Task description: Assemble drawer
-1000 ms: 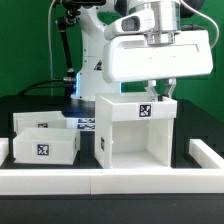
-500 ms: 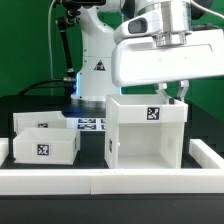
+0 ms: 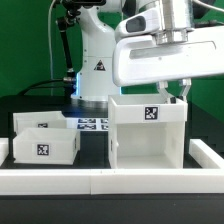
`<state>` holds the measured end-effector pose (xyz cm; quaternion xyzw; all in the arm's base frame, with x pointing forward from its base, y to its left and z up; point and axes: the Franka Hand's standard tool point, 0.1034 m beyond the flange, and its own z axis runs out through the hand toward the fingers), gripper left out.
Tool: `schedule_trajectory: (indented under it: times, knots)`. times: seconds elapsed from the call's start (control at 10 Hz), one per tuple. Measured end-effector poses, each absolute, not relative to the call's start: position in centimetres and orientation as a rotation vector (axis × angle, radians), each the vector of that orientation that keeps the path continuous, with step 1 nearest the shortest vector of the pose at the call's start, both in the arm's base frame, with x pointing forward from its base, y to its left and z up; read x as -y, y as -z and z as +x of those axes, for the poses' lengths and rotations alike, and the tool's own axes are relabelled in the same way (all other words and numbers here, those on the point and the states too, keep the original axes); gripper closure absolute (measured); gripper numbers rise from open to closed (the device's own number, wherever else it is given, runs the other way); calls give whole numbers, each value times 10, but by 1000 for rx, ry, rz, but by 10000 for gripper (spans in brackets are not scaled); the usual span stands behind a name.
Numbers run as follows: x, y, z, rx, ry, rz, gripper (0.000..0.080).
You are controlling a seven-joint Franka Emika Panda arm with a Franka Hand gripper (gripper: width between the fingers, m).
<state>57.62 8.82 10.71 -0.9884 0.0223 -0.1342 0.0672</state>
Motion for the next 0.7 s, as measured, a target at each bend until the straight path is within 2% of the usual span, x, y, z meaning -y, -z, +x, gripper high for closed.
schedule_trajectory:
  times: [0.4, 0.7]
  knots:
    - [-100, -110, 582, -633, 400, -2846, 754]
    - [-90, -116, 592, -922, 452, -2716, 752]
